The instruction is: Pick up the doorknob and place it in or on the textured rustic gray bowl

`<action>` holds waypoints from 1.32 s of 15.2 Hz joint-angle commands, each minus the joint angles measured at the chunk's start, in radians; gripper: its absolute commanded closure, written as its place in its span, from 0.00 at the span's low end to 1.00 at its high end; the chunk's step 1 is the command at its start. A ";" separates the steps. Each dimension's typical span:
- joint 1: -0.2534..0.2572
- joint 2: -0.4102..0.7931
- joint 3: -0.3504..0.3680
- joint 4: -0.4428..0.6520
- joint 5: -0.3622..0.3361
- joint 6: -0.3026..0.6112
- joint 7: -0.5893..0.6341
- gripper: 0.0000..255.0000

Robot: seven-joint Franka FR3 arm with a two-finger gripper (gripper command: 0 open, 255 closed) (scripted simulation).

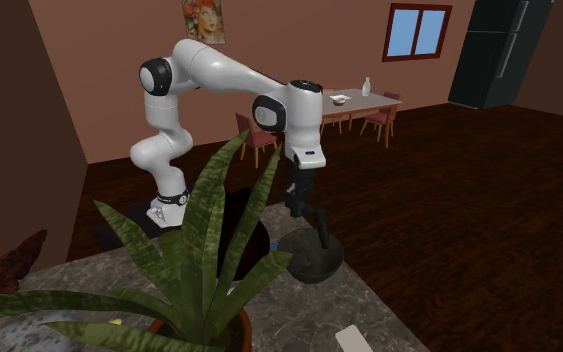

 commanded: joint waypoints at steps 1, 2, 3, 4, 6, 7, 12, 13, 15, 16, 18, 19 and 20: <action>-0.005 0.028 -0.002 0.024 0.002 0.005 -0.009 1.00; -0.005 0.031 -0.002 0.013 0.002 0.018 -0.009 1.00; -0.005 0.033 -0.002 0.003 0.002 0.030 -0.009 1.00; -0.005 0.036 -0.002 -0.006 0.002 0.043 -0.009 1.00; -0.005 0.043 -0.002 -0.024 0.003 0.067 -0.009 1.00; -0.005 0.046 -0.002 -0.033 0.003 0.080 -0.009 1.00; -0.006 0.066 -0.002 -0.073 0.004 0.140 -0.009 1.00; -0.006 0.071 -0.002 -0.080 0.004 0.151 -0.009 1.00; -0.006 0.072 -0.002 -0.082 0.004 0.154 -0.009 1.00; -0.006 0.072 -0.002 -0.081 0.004 0.154 -0.009 1.00; -0.006 0.072 -0.002 -0.081 0.004 0.154 -0.009 1.00; -0.006 0.072 -0.002 -0.081 0.004 0.154 -0.009 1.00; -0.006 0.072 -0.002 -0.081 0.004 0.154 -0.009 1.00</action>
